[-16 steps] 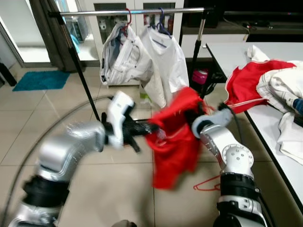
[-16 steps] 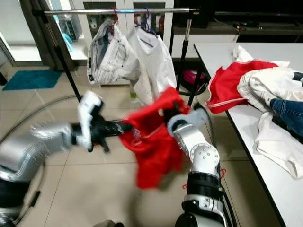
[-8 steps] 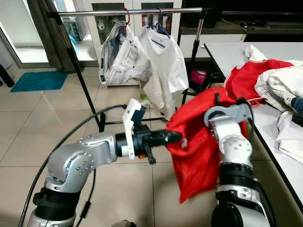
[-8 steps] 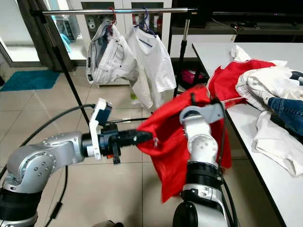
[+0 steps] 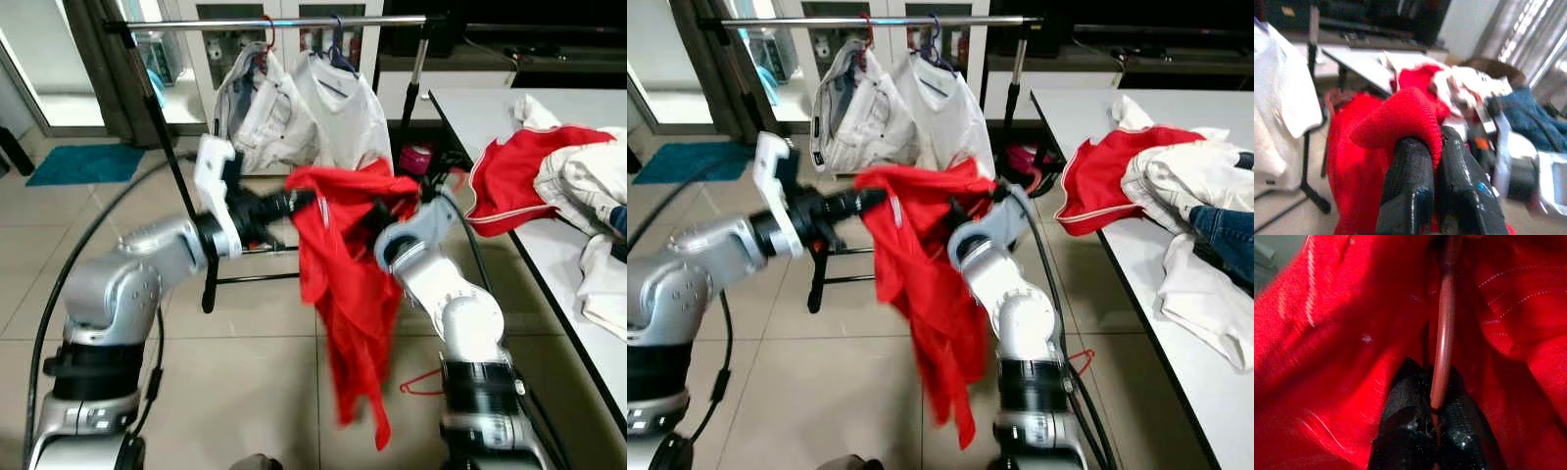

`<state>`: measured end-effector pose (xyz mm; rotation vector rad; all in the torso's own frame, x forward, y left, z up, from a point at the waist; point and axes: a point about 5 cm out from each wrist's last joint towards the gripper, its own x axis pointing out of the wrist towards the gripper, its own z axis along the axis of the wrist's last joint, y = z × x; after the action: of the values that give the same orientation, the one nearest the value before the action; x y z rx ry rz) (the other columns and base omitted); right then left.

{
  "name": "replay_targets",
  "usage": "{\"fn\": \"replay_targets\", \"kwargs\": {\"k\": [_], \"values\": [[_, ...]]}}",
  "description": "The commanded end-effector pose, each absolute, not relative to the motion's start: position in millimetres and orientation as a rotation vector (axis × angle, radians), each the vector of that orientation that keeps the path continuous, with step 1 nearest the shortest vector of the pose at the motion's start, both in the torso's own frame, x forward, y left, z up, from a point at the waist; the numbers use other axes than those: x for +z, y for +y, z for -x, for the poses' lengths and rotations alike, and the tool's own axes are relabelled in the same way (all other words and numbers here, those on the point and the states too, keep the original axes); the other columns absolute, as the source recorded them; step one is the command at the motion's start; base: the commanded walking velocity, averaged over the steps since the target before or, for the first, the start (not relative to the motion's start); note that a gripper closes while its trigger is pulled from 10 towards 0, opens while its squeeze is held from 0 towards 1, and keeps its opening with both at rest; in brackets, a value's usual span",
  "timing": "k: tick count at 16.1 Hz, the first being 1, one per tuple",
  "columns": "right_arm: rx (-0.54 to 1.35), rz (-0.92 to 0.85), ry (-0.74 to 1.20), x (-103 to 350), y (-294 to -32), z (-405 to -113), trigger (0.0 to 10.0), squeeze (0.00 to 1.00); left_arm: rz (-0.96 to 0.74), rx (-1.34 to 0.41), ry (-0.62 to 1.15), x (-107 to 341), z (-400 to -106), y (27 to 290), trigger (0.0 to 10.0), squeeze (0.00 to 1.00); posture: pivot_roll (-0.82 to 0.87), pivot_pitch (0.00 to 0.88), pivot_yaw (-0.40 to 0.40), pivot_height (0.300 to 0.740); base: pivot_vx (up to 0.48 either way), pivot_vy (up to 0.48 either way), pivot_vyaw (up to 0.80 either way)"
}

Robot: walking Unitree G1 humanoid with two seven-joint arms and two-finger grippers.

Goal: Hang hanger

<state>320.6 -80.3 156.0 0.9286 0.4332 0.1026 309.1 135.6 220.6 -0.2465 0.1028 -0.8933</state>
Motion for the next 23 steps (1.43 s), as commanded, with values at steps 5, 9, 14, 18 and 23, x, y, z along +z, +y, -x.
{"fn": "replay_targets", "kwargs": {"k": [5, 9, 14, 18, 23], "values": [[0.228, -0.83, 0.479, 154, -69, -307, 10.0, 0.0, 0.286, -0.869, 0.0, 240, -316, 130, 1.1, 0.0, -0.05, 0.0, 0.019, 0.74, 0.0, 0.0, 0.0], [0.237, -0.833, 0.464, 156, -75, -309, 10.0, 0.0, 0.171, -0.923, 0.137, 224, -306, 130, 10.0, 1.0, -0.06, 0.0, 0.025, 0.74, 0.0, 0.0, 0.0], [0.269, -0.822, 0.425, 159, -85, -310, 10.0, 0.0, -0.012, -0.962, 0.278, 214, -292, 146, 10.0, 1.0, -0.06, 0.0, 0.03, 0.74, 0.0, 0.0, 0.0], [0.375, -0.684, 0.417, 160, -86, -305, 10.0, 0.0, -0.069, -0.917, 0.214, 229, -293, 179, 10.0, 1.0, -0.06, 0.0, 0.033, 0.74, 0.0, 0.0, 0.0], [0.611, -0.489, 0.317, 175, -103, -292, 10.0, 0.0, -0.187, -0.653, 0.103, 233, -308, 248, 10.0, 1.0, -0.06, 0.0, 0.033, 0.74, 0.0, 0.0, 0.0]]}}
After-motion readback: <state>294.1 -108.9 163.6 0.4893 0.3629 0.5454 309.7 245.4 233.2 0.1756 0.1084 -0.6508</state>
